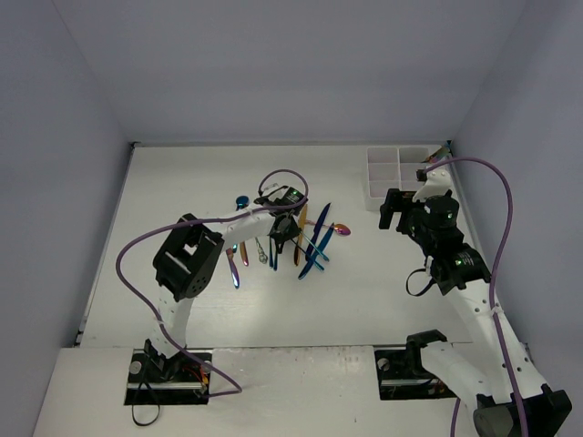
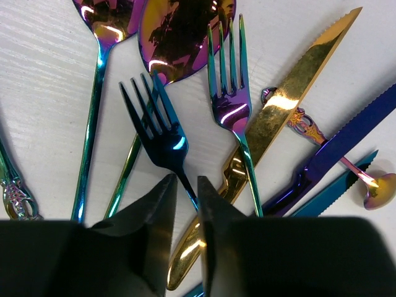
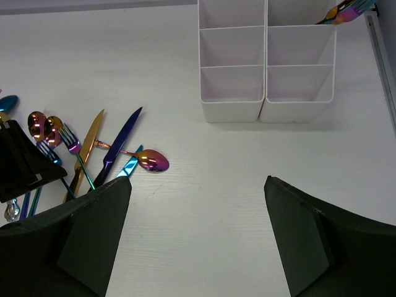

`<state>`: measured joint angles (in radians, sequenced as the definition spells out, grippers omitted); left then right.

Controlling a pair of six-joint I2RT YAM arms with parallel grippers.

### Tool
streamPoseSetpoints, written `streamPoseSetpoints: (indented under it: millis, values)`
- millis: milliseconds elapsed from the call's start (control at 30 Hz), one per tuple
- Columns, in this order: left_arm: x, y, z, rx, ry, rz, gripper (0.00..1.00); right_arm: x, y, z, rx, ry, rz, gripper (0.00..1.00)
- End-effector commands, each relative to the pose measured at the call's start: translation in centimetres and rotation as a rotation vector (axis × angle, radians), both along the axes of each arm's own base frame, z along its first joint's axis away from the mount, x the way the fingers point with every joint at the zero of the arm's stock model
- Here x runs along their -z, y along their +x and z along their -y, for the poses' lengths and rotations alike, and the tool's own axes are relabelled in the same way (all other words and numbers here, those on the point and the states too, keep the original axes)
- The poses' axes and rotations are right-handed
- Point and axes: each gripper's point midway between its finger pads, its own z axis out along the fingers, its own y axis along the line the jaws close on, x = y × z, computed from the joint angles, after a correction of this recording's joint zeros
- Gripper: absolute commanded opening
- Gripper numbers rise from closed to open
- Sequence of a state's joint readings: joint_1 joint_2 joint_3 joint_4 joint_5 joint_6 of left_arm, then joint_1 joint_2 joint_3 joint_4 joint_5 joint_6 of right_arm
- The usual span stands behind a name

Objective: Sort the eating utensils into containers

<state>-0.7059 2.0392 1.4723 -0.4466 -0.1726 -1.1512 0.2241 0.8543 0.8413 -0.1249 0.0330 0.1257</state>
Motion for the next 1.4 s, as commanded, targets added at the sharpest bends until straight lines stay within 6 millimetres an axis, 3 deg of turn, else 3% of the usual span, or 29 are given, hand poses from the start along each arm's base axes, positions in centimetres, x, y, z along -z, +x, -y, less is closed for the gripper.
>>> streamPoseSetpoints:
  millis: [0, 100, 267, 533, 667, 733, 1000, 1233, 1367]
  values:
    - [-2.1, 0.4, 0.3, -0.011, -0.022, 0.037, 0.09, -1.4, 0.5, -0.4, -0.015, -0.002, 0.056, 0.86]
    - [-2.4, 0.2, -0.2, -0.009, -0.004, 0.039, 0.0, -1.4, 0.5, -0.4, -0.018, -0.001, 0.055, 0.86]
    - [-3.8, 0.0, -0.9, 0.011, 0.007, 0.067, 0.0, -1.6, 0.8, -0.9, -0.04, 0.005, 0.05, 0.87]
    - [-10.7, -0.1, -1.6, 0.163, 0.029, 0.241, 0.0, -3.6, 1.1, -4.9, -0.231, 0.095, 0.046, 0.87]
    - [-16.3, -0.5, -0.8, 0.346, -0.006, 0.433, 0.0, -5.3, 1.2, -7.8, -0.355, 0.17, 0.039, 0.87]
    - [-17.2, -1.1, -0.4, 0.422, -0.029, 0.491, 0.0, -5.6, 1.5, -8.8, -0.387, 0.194, 0.025, 0.87]
    - [-24.3, -4.2, 2.3, 0.721, -0.137, 0.776, 0.0, -7.8, 2.4, -12.8, -0.508, 0.283, -0.005, 0.87]
    - [-27.5, -5.7, 3.9, 0.838, -0.189, 0.851, 0.0, -8.6, 2.2, -17.1, -0.61, 0.299, -0.024, 0.86]
    - [-28.5, -6.4, 4.6, 0.87, -0.211, 0.875, 0.0, -7.9, 2.1, -18.6, -0.629, 0.293, -0.047, 0.84]
